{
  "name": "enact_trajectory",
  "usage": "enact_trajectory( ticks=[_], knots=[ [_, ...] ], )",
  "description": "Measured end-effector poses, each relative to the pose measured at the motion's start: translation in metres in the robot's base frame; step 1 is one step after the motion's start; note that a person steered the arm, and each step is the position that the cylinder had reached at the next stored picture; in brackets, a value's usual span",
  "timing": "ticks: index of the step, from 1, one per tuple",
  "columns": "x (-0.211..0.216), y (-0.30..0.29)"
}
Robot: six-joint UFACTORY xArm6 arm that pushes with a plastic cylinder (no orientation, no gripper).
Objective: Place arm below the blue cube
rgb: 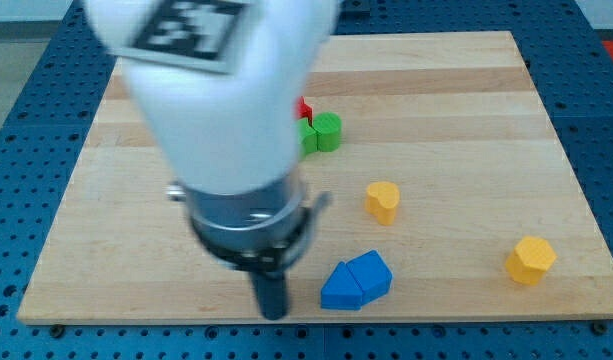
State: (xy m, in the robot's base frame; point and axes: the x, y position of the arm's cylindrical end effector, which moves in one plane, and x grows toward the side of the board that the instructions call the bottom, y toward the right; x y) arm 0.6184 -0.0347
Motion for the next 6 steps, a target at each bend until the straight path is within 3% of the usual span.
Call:
enact_trajectory(
  ticks=[4,5,6],
  knots=[
    [-0.013,0.159],
    [-0.013,0.132],
    [0.000,0.047]
  ],
)
